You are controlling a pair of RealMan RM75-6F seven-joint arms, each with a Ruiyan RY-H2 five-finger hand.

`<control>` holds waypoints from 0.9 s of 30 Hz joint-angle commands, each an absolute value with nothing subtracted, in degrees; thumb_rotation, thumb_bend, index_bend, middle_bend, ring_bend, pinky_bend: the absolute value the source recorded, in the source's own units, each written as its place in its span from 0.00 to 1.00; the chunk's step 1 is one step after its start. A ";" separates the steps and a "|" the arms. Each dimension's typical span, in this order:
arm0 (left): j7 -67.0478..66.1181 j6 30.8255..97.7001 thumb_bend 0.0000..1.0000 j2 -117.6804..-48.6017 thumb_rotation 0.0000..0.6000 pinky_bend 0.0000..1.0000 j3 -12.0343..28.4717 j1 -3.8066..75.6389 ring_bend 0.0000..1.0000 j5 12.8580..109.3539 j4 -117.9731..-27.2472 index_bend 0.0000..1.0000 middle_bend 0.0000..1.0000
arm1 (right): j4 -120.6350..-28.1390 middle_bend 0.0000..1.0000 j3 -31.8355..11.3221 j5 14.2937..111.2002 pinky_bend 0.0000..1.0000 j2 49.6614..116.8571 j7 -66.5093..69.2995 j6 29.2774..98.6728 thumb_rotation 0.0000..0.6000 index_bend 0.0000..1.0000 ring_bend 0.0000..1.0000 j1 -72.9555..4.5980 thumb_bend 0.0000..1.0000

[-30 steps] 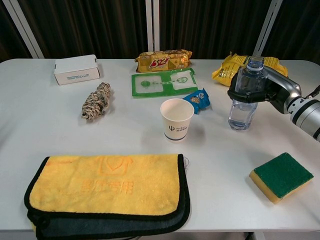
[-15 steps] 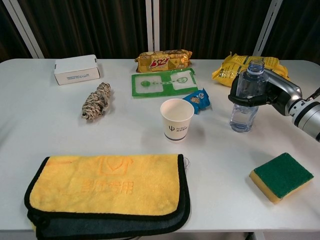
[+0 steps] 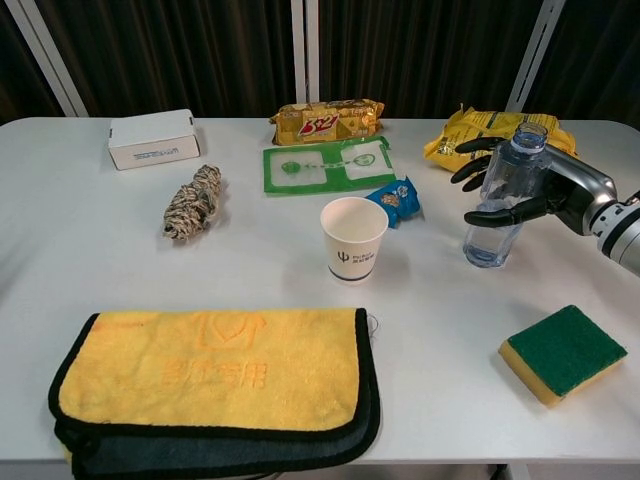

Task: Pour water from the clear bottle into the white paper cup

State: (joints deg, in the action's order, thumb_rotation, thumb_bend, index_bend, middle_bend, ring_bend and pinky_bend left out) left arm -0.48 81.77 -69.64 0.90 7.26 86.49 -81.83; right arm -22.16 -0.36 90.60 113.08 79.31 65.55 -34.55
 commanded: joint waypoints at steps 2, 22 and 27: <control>-0.68 81.72 0.10 -69.57 1.00 0.18 0.94 7.32 0.06 86.45 -82.01 0.17 0.12 | -22.56 0.18 0.08 90.96 0.38 112.36 79.09 65.88 1.00 0.08 0.16 -34.39 0.00; -2.25 81.73 0.10 -69.38 1.00 0.18 0.77 7.36 0.06 86.48 -83.42 0.17 0.12 | -41.19 0.00 4.36 93.67 0.03 93.74 57.61 68.91 1.00 0.00 0.00 -31.07 0.00; -2.57 81.89 0.10 -69.56 1.00 0.18 0.76 7.42 0.06 86.72 -83.61 0.17 0.12 | -51.74 0.00 4.12 90.93 0.00 85.47 43.74 69.00 1.00 0.00 0.00 -27.86 0.00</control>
